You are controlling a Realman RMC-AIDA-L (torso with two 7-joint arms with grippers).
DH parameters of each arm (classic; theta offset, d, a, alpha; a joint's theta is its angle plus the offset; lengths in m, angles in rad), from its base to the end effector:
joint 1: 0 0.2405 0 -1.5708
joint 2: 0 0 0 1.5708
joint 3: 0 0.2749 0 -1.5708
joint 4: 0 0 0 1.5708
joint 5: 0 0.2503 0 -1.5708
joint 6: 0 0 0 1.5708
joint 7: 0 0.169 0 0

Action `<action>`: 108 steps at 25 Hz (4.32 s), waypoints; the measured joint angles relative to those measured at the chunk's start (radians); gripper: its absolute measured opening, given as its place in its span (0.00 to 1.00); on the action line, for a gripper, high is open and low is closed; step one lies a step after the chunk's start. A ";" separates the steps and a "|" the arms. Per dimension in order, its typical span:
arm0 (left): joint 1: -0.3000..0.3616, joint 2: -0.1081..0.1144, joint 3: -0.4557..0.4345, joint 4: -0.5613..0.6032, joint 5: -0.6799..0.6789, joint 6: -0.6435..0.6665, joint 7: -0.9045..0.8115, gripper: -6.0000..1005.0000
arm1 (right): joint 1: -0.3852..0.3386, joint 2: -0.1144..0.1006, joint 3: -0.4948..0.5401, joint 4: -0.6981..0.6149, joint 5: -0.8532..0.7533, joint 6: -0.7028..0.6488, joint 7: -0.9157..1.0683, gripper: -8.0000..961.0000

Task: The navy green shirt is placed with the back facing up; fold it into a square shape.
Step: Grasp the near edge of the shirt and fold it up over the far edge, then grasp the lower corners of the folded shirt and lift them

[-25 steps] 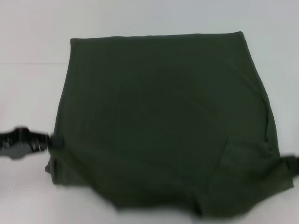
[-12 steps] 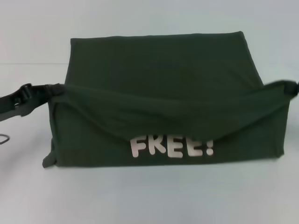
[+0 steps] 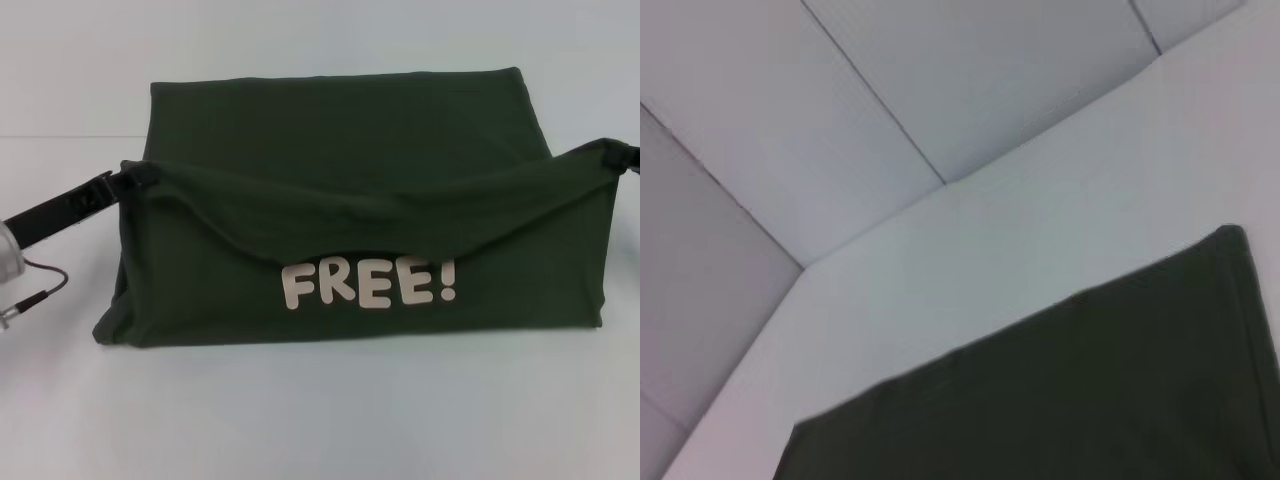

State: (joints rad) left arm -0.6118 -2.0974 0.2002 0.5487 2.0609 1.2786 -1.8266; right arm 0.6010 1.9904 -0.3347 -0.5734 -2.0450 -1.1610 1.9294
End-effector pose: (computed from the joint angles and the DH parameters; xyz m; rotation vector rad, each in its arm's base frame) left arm -0.3374 0.4298 0.0067 -1.9585 -1.4101 -1.0153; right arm 0.3629 0.4517 0.0601 -1.8872 1.3902 0.8402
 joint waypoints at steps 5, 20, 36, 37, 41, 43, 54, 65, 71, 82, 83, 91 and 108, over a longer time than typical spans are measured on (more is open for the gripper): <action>-0.018 -0.014 0.002 -0.004 -0.045 -0.042 0.060 0.06 | -0.002 0.020 -0.001 0.010 0.074 0.049 -0.054 0.02; -0.057 -0.060 0.002 -0.012 -0.102 -0.241 0.201 0.06 | 0.039 0.063 -0.004 0.096 0.121 0.202 -0.232 0.02; -0.085 -0.067 0.001 -0.213 -0.384 -0.413 0.648 0.06 | 0.092 0.096 -0.004 0.162 0.150 0.378 -0.353 0.02; -0.087 -0.067 0.001 -0.217 -0.389 -0.414 0.658 0.06 | 0.094 0.096 -0.004 0.164 0.155 0.382 -0.359 0.02; -0.093 -0.067 -0.002 -0.234 -0.399 -0.416 0.698 0.07 | 0.098 0.096 -0.004 0.171 0.197 0.390 -0.395 0.02; -0.093 -0.067 -0.002 -0.240 -0.408 -0.416 0.720 0.07 | 0.099 0.096 -0.004 0.174 0.218 0.395 -0.412 0.02; -0.097 -0.072 -0.008 -0.289 -0.442 -0.415 0.869 0.07 | 0.117 0.099 -0.011 0.203 0.229 0.472 -0.425 0.02; -0.088 -0.070 -0.009 -0.337 -0.524 -0.415 0.951 0.20 | 0.100 0.099 -0.014 0.215 0.229 0.485 -0.431 0.24; -0.071 -0.068 -0.025 -0.342 -0.548 -0.414 0.921 0.38 | 0.077 0.099 -0.006 0.212 0.229 0.446 -0.423 0.61; 0.107 0.051 0.391 -0.178 -0.535 -0.140 0.193 0.73 | -0.065 0.051 -0.024 0.184 0.245 0.001 -0.414 0.88; 0.116 0.069 0.419 -0.174 -0.531 -0.111 0.152 0.74 | -0.078 0.048 -0.034 0.178 0.237 -0.035 -0.416 0.90; 0.133 0.156 0.443 0.018 -0.112 0.064 -0.259 0.76 | -0.132 0.034 -0.178 0.123 0.120 -0.195 -0.489 0.95; 0.057 0.182 0.429 0.043 0.133 0.008 -0.304 0.77 | -0.173 0.070 -0.194 0.121 0.008 -0.304 -0.735 0.94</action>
State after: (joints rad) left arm -0.5545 -1.9149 0.6294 0.5918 2.1936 1.2862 -2.1302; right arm 0.4284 2.0601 -0.5292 -0.4526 -2.0368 -1.4654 1.1944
